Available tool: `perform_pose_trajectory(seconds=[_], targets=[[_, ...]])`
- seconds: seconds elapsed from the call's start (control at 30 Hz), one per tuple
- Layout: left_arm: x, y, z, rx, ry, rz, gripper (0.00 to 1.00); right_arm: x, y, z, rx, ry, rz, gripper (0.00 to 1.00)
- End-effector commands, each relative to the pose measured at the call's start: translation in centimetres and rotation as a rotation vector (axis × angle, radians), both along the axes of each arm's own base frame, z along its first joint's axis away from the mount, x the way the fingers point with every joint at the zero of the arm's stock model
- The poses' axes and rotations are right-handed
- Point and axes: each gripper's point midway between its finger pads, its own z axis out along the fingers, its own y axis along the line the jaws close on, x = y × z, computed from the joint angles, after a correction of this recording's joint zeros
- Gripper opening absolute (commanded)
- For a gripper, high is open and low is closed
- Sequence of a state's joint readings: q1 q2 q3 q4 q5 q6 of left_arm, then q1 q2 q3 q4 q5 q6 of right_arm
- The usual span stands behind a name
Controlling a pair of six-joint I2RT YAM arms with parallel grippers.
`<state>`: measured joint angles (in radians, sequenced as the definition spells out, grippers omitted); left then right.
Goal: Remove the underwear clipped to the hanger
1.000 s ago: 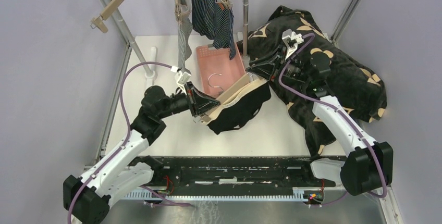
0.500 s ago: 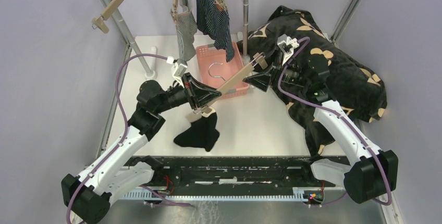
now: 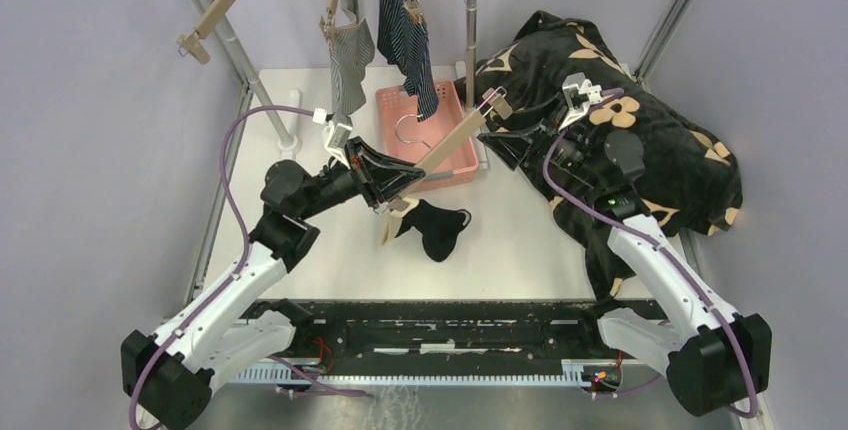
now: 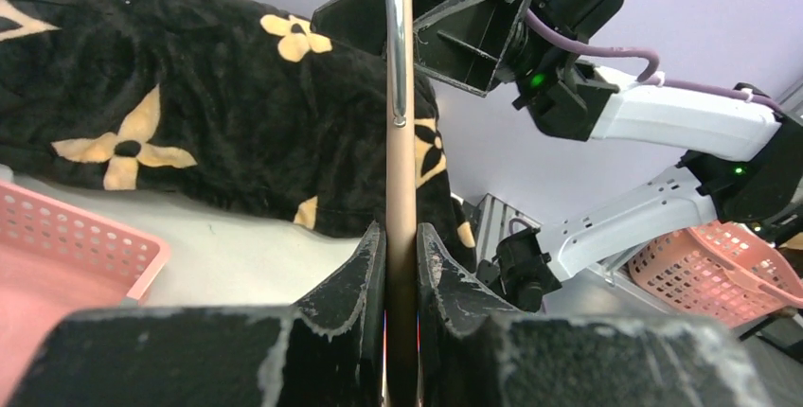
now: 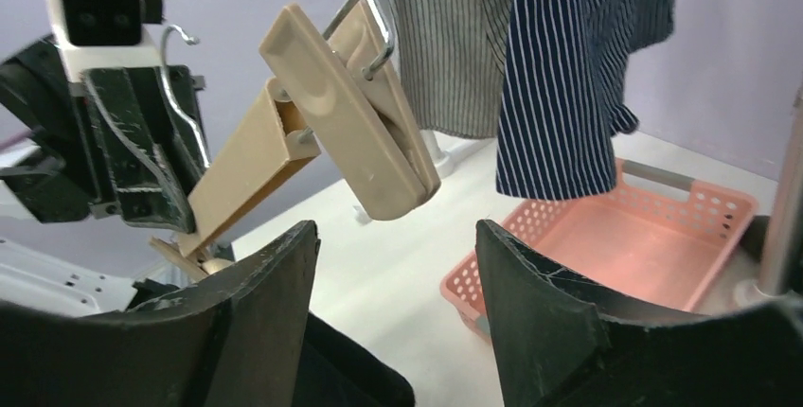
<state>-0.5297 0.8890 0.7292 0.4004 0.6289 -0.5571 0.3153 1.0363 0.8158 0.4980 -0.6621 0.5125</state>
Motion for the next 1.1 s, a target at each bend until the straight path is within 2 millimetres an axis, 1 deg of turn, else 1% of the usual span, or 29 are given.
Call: perform_pose_trajectory(seconds=[0.0,0.13,0.3,0.47,0.6,0.7,0.83,0.93,1.07], targets=[[-0.1,-0.5,3.0,-0.129,-0.059,-0.04,0.03,-0.8,0.9,3.1,0.151,-0.041,0.099,0.68],[0.0,-1.2,3.1,-0.187,-0.058,-0.084,0.03,-1.4,1.8,4.4,0.245,-0.051,0.22,0.67],[1.0,-1.5,3.4,-0.223,-0.06,-0.064,0.03,-2.2,2.3,5.3,0.306,-0.069,0.318,0.66],[1.6,-1.3,4.2,-0.26,-0.08,-0.033,0.03,-2.7,2.5,5.3,0.291,-0.069,0.335,0.65],[1.6,-0.2,6.0,-0.315,-0.139,0.021,0.03,-2.8,2.4,4.7,0.255,-0.056,0.305,0.64],[1.8,0.2,6.9,-0.309,-0.16,0.062,0.03,-3.3,2.2,4.8,0.231,-0.072,0.286,0.64],[1.8,-0.2,6.6,-0.316,-0.145,0.029,0.03,-3.7,1.9,5.3,0.235,-0.093,0.274,0.64],[1.6,-0.9,5.9,-0.338,-0.116,-0.031,0.03,-3.5,2.1,5.7,0.25,-0.097,0.27,0.65],[0.7,-2.1,5.7,-0.364,-0.094,-0.132,0.03,-2.8,2.6,5.6,0.277,-0.085,0.302,0.65]])
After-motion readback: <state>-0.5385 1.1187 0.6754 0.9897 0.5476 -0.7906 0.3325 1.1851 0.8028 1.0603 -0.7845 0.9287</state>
